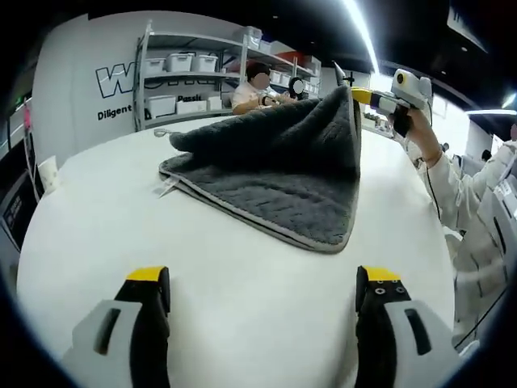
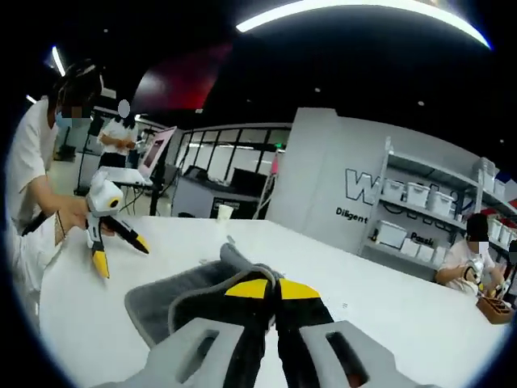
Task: Open the folded towel by lifting each exposed corner and separating the folded layers until the towel lies flat within the target outline without major curled edges
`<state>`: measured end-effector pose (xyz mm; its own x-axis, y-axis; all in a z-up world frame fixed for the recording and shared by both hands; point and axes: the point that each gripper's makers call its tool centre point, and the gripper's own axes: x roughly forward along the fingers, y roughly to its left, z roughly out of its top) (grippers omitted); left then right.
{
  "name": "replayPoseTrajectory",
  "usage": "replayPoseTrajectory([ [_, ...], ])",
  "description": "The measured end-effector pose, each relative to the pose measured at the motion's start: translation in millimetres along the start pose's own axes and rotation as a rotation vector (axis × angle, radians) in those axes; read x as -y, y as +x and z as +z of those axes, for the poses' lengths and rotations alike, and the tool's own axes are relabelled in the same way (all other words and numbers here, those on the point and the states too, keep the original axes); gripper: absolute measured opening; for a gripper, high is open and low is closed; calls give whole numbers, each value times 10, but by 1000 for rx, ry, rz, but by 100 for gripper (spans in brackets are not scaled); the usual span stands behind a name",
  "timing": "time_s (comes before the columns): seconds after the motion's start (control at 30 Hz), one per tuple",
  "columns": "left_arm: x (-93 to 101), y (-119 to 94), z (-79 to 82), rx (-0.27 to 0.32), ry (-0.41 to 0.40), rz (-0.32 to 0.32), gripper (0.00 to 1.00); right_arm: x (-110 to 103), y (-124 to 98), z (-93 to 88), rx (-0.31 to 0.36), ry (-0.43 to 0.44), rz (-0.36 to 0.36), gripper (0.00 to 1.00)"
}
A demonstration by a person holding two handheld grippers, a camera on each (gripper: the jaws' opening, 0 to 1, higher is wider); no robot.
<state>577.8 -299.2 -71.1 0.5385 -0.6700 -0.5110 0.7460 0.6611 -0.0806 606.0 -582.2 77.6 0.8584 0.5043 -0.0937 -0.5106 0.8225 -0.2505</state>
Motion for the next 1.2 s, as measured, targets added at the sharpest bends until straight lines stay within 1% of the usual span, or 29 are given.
replayPoseTrajectory([
  [0.07, 3, 1, -1, 0, 0, 0, 93, 33, -20, -63, -17, 8, -15, 0],
  [0.1, 2, 2, -4, -1, -1, 0, 93, 65, -48, -138, -32, 17, -25, 0],
  [0.37, -1, 3, -11, -5, 1, 3, 93, 209, -228, -486, -108, 45, -100, 0],
  [0.47, 4, 6, -16, -7, 1, 3, 93, 255, -297, -609, -145, 27, -126, 0],
  [0.53, 6, 7, -22, -8, -1, 3, 93, 258, -332, -689, -169, -3, -122, 0],
  [0.7, 7, 7, -32, -10, -1, 4, 93, 300, -438, -914, -229, -12, -150, 0],
  [0.93, 8, 7, -41, -14, -1, 4, 93, 310, -591, -1262, -332, -9, -148, 0],
  [0.97, 6, 7, -44, -16, -1, 5, 93, 296, -607, -1333, -358, -18, -141, 0],
  [1.2, 5, 6, -44, -17, -1, 5, 92, 261, -682, -1555, -418, -5, -120, 0],
])
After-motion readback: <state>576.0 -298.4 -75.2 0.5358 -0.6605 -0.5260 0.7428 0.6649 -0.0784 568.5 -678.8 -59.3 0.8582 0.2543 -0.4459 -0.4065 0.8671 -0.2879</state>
